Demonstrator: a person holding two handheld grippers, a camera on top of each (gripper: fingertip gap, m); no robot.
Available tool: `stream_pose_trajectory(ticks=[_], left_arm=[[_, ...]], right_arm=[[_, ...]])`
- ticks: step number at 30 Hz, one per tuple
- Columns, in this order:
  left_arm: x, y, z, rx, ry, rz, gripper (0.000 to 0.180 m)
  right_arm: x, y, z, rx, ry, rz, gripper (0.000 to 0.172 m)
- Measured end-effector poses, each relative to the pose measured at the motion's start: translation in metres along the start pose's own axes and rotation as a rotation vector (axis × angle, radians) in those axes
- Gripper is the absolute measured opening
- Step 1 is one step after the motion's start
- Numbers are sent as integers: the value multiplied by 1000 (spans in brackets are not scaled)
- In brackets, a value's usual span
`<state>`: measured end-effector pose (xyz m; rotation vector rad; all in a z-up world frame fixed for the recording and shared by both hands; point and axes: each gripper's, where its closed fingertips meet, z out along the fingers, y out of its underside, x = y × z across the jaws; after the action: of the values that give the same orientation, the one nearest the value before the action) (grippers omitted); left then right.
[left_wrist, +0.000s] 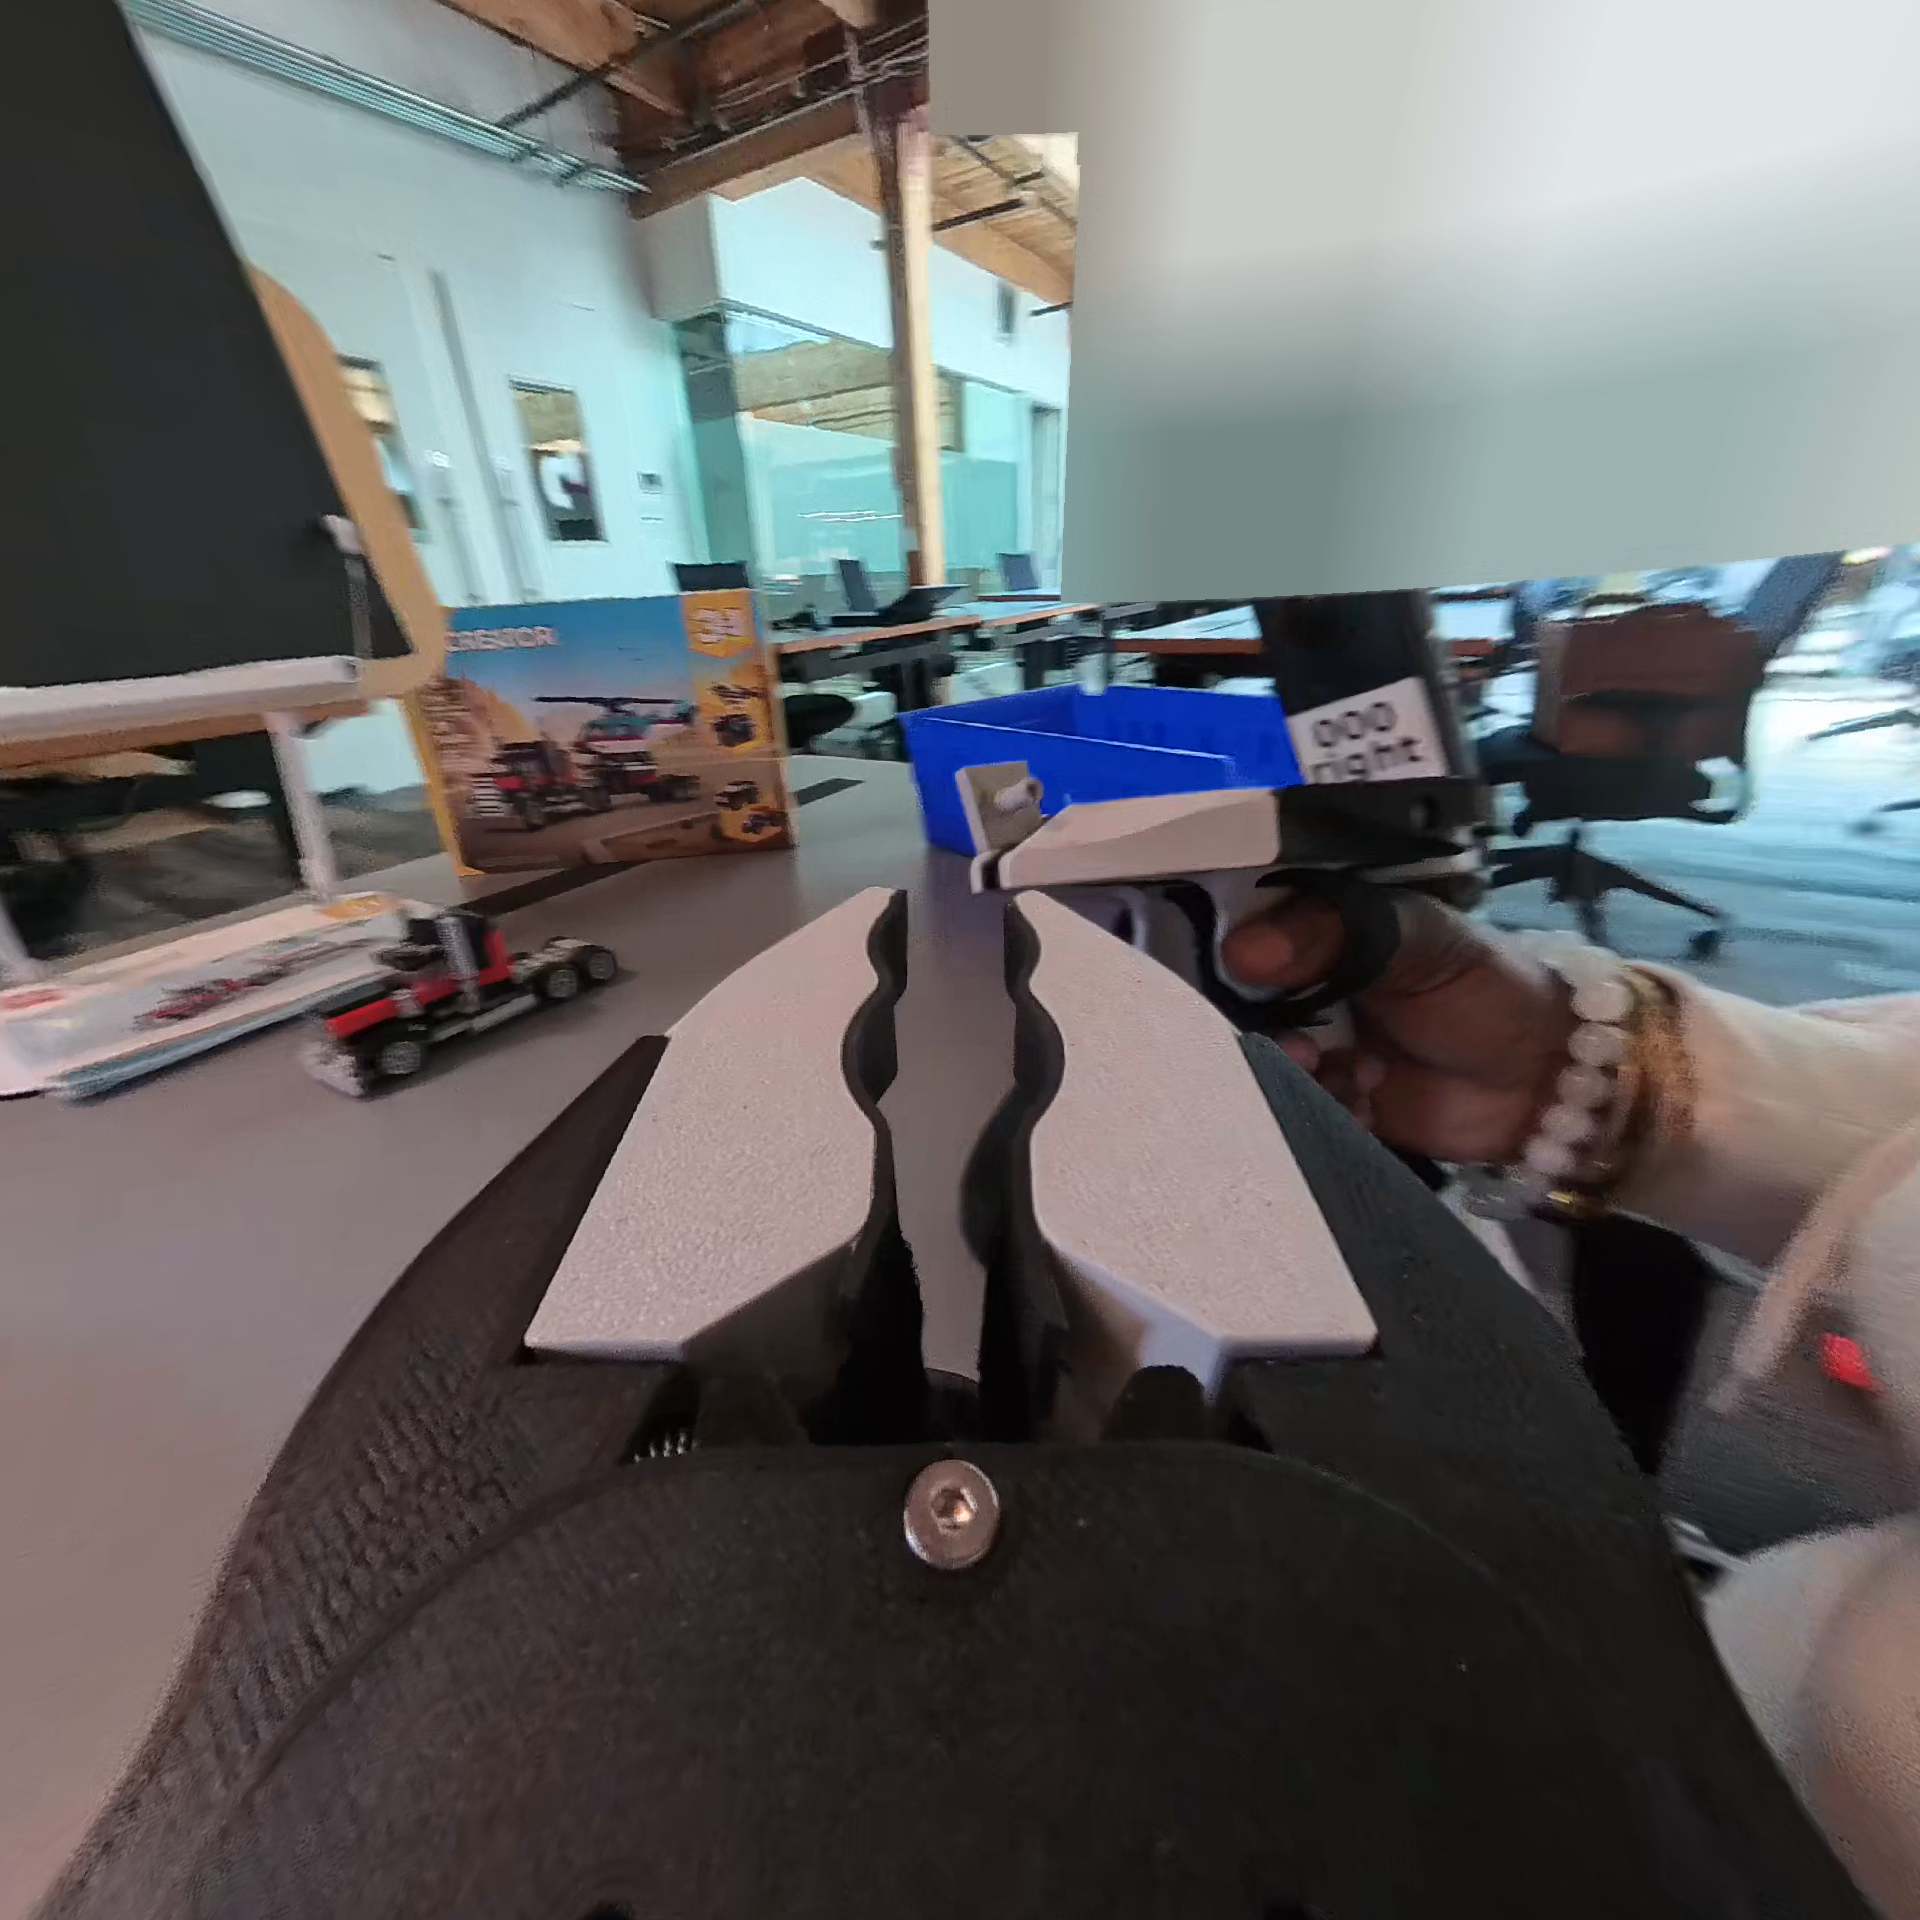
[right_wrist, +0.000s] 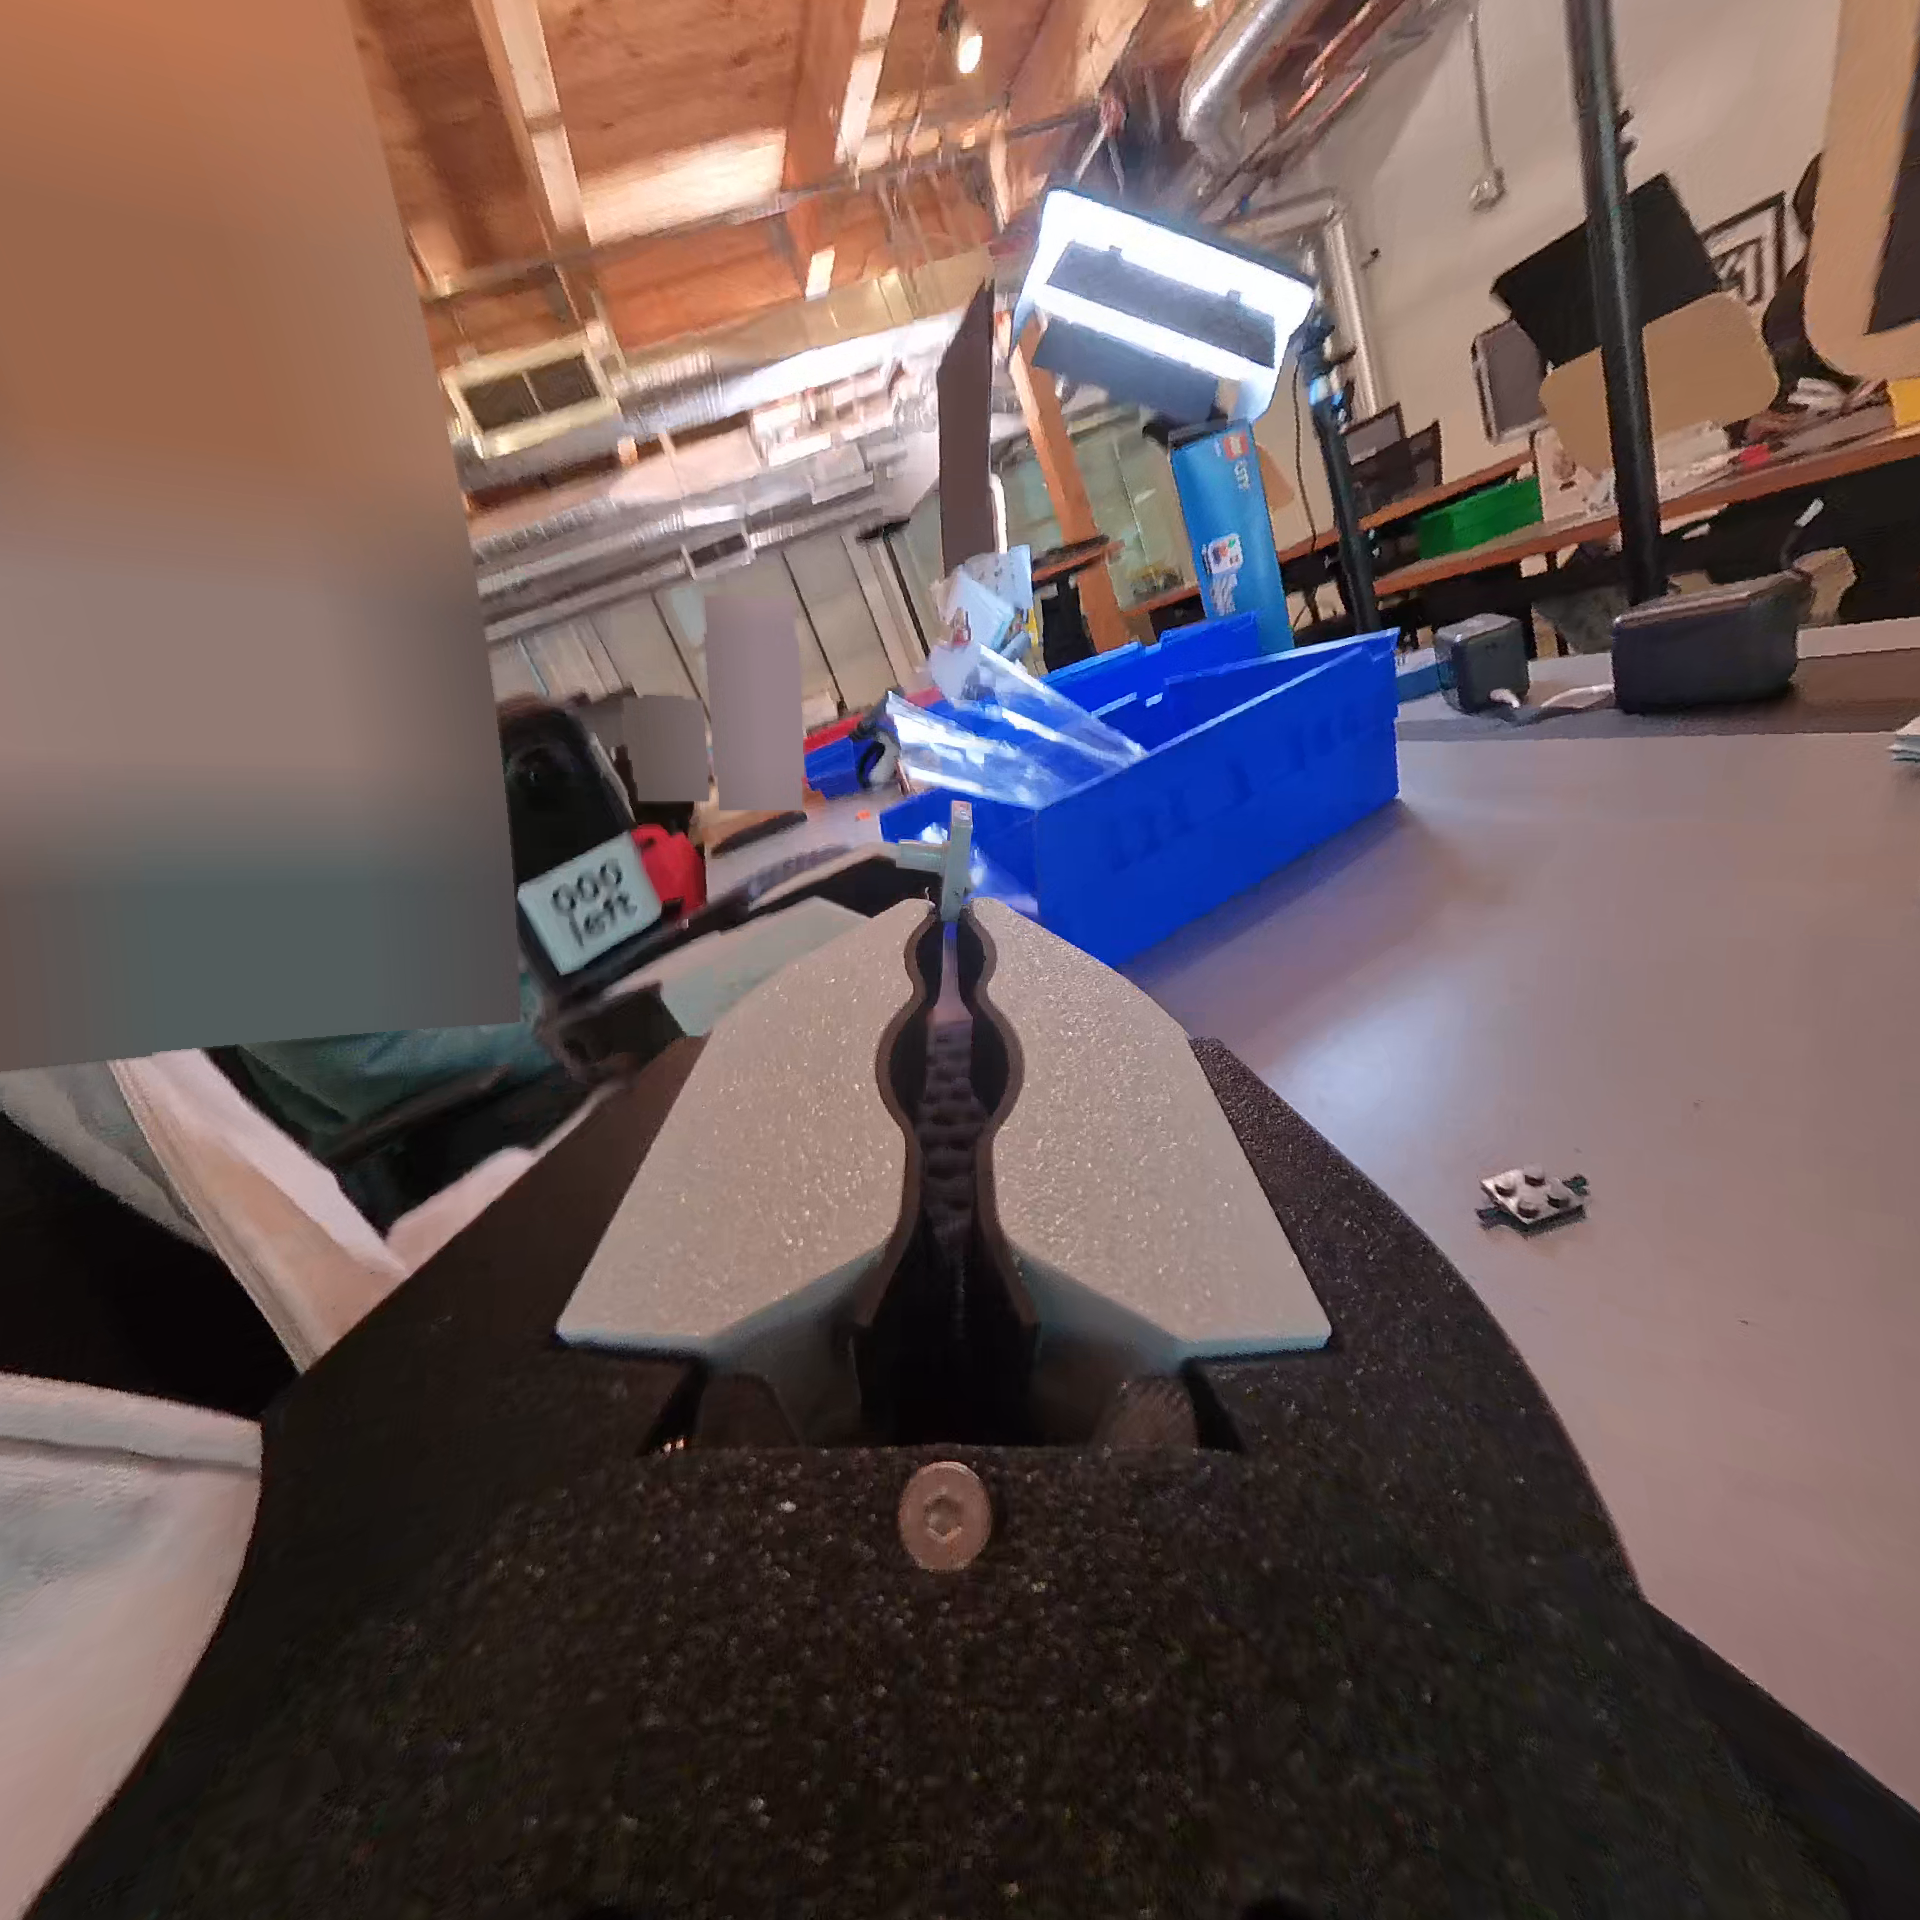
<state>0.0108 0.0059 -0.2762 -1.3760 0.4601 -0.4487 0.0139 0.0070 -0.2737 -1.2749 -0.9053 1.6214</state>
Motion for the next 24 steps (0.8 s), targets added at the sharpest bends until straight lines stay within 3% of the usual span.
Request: stream_pose_trajectory(ticks=[2, 4, 6, 13, 15, 17, 20, 22, 24], left_arm=[[9, -2, -4, -5, 150, -133, 18], [15, -5, -11, -31, 321, -369, 17], [14, -5, -15, -63, 412, -539, 14], [22, -1, -12, -90, 452, -595, 15], [25, 1, -13, -96, 468, -578, 3], [26, 2, -14, -99, 455, -524, 3], [15, -11, -21, -49, 381, -475, 3], [-10, -30, -37, 19, 245, -416, 3], [-51, -49, -65, 41, 14, -295, 3]], right_arm=[[-5, 9, 1, -104, -43, -28, 2], [-17, 20, 0, -202, -136, -9, 2], [-21, 20, -2, -207, -168, 5, 2], [-24, 30, -2, -253, -208, -4, 2], [-24, 32, -2, -253, -205, -9, 2], [-23, 33, -1, -253, -199, -30, 4], [-20, 34, -1, -242, -178, -81, 25], [-15, 32, -1, -227, -149, -106, 40], [-9, 26, -2, -189, -110, -149, 44]])
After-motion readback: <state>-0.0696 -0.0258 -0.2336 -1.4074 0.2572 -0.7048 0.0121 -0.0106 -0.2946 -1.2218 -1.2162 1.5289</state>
